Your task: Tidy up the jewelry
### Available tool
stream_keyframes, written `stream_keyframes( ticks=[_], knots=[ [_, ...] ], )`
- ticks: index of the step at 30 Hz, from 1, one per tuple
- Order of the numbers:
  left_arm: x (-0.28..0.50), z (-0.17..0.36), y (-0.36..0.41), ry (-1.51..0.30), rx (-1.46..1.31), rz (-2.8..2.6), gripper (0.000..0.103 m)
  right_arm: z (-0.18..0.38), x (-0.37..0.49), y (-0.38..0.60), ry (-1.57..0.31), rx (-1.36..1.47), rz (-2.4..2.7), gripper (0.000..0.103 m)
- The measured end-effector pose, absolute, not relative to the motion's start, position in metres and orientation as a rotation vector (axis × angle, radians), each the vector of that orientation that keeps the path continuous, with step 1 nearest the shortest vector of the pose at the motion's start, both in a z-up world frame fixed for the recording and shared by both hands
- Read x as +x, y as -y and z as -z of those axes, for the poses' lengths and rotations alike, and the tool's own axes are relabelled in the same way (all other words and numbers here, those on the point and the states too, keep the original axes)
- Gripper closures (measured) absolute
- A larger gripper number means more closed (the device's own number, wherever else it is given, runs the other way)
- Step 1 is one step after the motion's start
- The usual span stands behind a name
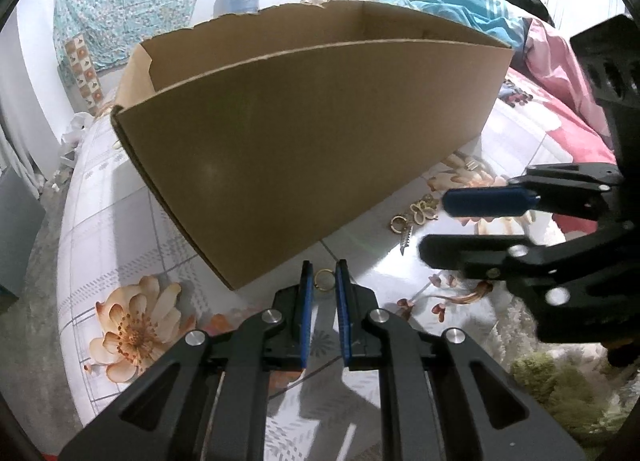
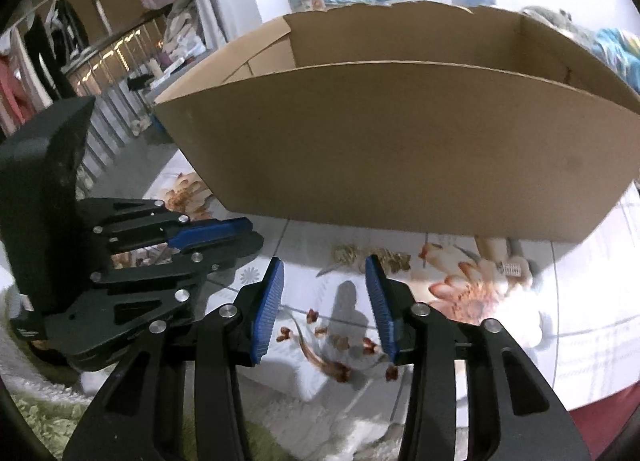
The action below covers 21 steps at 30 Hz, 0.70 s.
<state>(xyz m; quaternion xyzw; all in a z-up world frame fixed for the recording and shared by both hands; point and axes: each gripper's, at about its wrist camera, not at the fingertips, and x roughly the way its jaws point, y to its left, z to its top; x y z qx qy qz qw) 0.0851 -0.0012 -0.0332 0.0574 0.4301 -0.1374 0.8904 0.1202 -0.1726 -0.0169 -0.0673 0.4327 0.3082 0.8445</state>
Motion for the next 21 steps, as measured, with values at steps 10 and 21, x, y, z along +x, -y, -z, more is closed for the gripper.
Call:
stream_keyframes(
  ticks=[10,21],
  knots=[
    [0.087,0.034,-0.004,-0.897,0.099,0.296,0.092,0.025,0.136,0.149,-0.912,-0.216,-0.614,0.083],
    [0.091,0.037,-0.007,-0.912,0.087,0.303,0.092,0.032,0.134,0.132,-0.938,-0.271,-0.578,0.091]
  ],
)
